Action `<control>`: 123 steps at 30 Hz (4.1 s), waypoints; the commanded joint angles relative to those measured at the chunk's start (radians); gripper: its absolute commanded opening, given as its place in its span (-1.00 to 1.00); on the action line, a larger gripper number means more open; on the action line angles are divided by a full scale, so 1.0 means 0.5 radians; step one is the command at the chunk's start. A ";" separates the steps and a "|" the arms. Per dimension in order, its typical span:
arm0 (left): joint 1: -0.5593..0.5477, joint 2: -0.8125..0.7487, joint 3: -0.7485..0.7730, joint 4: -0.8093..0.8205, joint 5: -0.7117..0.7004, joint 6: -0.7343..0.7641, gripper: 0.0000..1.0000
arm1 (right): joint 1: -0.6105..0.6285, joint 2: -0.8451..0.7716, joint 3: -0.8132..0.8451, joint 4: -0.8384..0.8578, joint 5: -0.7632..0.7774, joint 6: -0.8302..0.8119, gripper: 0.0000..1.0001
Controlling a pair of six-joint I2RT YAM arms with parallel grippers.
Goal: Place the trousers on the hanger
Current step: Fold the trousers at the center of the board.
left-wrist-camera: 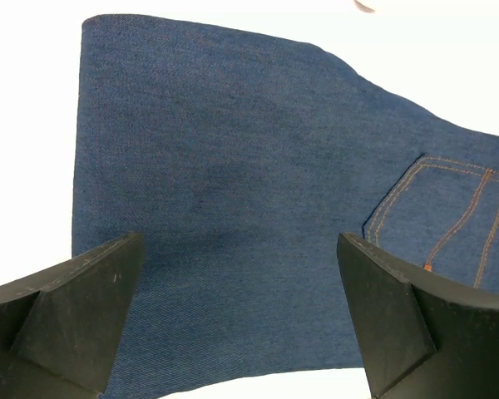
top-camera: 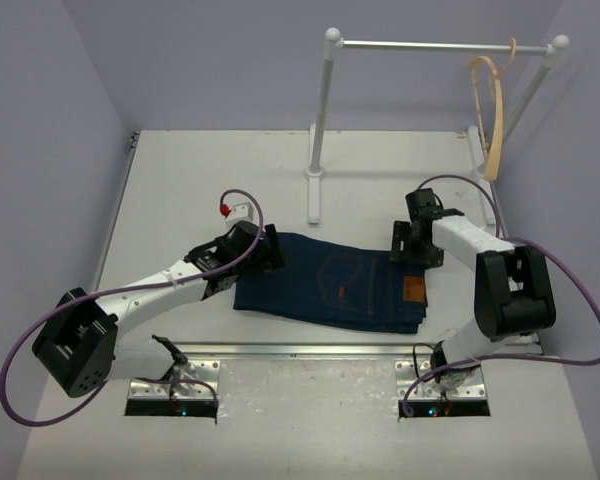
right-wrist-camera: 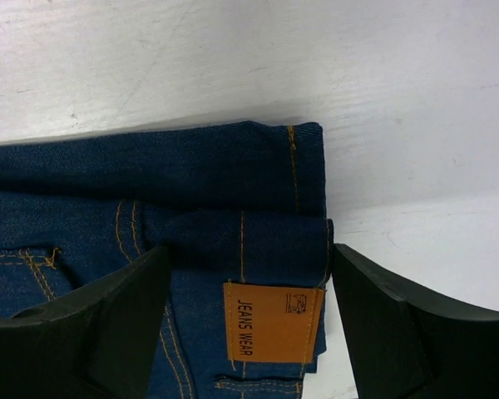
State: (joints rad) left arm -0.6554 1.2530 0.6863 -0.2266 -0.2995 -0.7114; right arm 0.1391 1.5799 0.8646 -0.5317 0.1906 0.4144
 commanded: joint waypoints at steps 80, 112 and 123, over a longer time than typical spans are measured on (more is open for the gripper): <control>0.060 0.196 -0.261 0.239 -0.017 -0.308 1.00 | 0.377 0.060 0.613 0.065 -0.208 0.018 0.98; 0.620 -1.022 0.064 -0.758 -0.071 -0.026 1.00 | 1.364 0.207 1.309 -0.299 0.446 0.549 0.98; 0.618 -1.026 -0.267 -0.173 0.913 0.074 1.00 | 0.073 -0.330 1.547 -0.350 0.529 -0.368 0.96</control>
State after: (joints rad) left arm -0.3538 0.7182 0.6102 -0.4796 -0.1041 -0.7207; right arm 0.2468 1.4601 1.6931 -0.7701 0.3990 0.4405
